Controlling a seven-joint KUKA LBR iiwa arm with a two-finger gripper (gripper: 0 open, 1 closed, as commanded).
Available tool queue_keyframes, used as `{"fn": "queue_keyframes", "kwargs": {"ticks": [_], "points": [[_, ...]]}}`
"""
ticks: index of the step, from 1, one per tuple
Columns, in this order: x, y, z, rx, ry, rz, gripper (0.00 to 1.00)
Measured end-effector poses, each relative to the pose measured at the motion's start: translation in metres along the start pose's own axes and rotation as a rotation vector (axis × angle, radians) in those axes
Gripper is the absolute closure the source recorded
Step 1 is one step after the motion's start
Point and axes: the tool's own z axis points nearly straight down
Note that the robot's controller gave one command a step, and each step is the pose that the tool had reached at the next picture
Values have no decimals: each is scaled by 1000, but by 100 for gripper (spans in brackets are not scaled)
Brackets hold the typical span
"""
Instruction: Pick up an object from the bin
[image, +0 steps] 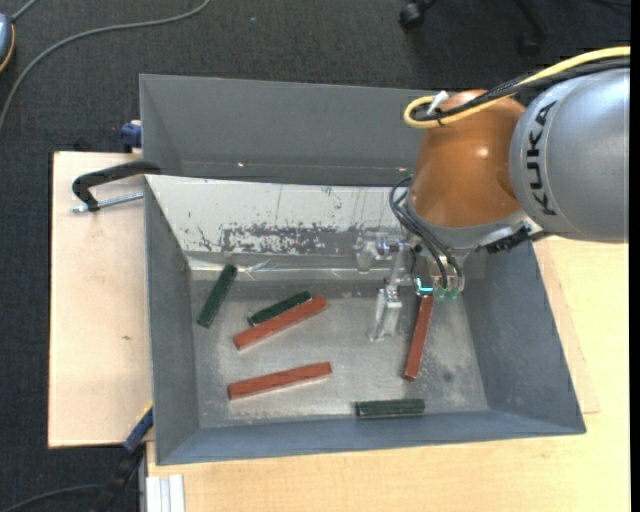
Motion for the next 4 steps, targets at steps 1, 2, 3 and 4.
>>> {"fn": "queue_keyframes", "kwargs": {"ticks": [1, 2, 3, 4], "points": [[-2, 58, 95, 1, -7, -328, 0], [-35, 62, 95, 1, -16, -342, 0], [-35, 62, 94, 0, -16, -341, 100], [-27, 69, -63, 4, -21, -607, 100]]}}
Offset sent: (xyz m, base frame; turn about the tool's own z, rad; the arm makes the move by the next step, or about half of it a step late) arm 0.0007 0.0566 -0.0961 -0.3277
